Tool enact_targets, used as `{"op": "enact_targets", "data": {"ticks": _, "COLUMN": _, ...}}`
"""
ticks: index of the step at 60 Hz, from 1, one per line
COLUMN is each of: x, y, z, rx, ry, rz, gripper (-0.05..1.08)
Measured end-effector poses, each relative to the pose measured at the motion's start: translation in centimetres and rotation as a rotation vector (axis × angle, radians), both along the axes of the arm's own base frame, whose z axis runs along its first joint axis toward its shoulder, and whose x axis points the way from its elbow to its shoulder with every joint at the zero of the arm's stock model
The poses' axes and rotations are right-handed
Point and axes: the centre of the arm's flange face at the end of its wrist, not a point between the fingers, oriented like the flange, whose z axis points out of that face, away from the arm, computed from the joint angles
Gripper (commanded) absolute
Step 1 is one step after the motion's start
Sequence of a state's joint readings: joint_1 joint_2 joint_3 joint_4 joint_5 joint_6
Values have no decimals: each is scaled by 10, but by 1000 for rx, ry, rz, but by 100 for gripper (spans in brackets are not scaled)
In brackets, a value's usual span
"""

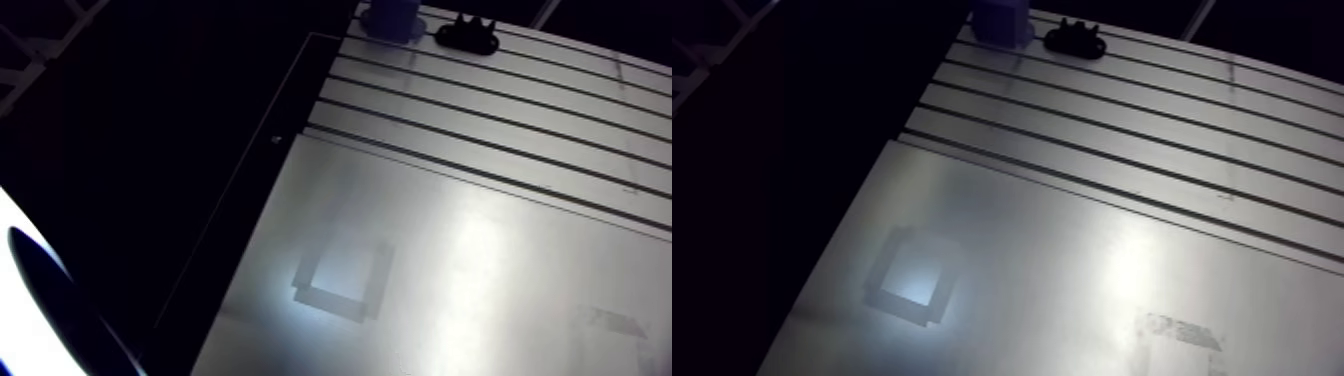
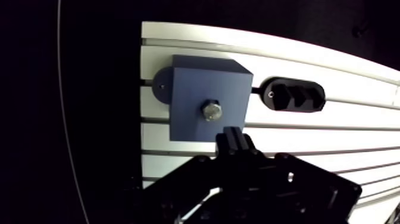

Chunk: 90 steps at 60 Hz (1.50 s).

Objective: Pick up the M10 bolt and insert it into the hex recess until seated.

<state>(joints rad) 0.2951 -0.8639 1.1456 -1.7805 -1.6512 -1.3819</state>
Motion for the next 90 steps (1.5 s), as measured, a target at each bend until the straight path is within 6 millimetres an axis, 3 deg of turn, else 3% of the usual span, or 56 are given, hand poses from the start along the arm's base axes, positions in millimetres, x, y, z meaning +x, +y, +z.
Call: {"op": "enact_targets", "data": {"ticks": 90, "x": -5, "y": -6, "z": -26, "rx": -15, "ry": -24, "rz": 40, "gripper": 108}}
